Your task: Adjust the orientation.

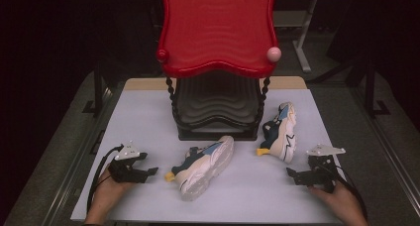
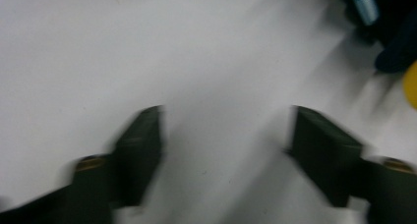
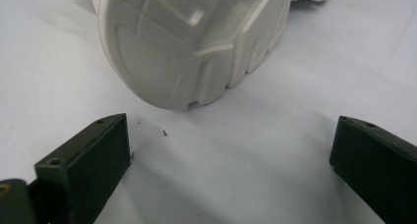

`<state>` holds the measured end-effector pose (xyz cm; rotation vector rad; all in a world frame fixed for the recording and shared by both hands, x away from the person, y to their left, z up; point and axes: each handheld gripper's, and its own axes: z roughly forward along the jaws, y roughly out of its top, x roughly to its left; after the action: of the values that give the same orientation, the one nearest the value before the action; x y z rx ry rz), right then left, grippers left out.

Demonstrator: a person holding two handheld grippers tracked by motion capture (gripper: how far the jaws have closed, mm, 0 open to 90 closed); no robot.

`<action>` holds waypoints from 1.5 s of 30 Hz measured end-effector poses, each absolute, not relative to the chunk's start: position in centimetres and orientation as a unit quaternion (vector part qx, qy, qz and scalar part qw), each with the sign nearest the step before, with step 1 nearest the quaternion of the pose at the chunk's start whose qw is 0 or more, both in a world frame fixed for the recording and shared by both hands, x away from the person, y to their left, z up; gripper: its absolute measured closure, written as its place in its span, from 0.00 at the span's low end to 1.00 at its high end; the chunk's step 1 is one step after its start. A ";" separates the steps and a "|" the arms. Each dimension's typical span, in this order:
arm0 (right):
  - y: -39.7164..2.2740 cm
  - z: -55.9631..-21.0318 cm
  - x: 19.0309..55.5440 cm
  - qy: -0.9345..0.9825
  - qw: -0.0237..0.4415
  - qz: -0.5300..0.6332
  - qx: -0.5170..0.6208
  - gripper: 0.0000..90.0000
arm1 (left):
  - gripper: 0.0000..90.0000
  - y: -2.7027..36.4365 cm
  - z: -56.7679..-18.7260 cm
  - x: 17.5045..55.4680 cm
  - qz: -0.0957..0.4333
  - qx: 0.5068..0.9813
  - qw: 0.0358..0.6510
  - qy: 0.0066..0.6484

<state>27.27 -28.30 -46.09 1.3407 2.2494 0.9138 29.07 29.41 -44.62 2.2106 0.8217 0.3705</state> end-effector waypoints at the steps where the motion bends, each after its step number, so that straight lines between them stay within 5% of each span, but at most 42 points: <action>1: -28.3 -46.1 27.3 0.797 0.183 0.324 0.476 0.01 | 0.44 29.4 -44.4 28.9 0.148 0.859 0.374 0.317; 2: -28.3 -46.1 27.3 0.797 0.183 0.324 0.476 0.01 | 0.58 29.1 -43.9 28.7 0.139 0.856 0.391 0.308; 6: -28.3 -46.1 27.3 0.797 0.183 0.324 0.476 0.01 | 0.82 28.2 -43.1 28.5 0.128 0.858 0.404 0.288; 11: -28.3 -46.1 27.3 0.797 0.183 0.324 0.476 0.01 | 1.00 25.8 -42.3 28.5 0.096 0.859 0.425 0.269; 45: -28.3 -46.1 27.3 0.797 0.183 0.324 0.476 0.01 | 1.00 21.0 -40.8 28.9 0.073 0.857 0.448 0.244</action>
<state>27.27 -28.30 -46.11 1.3425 2.2483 0.9145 28.90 20.96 -40.80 2.1199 0.6046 0.1813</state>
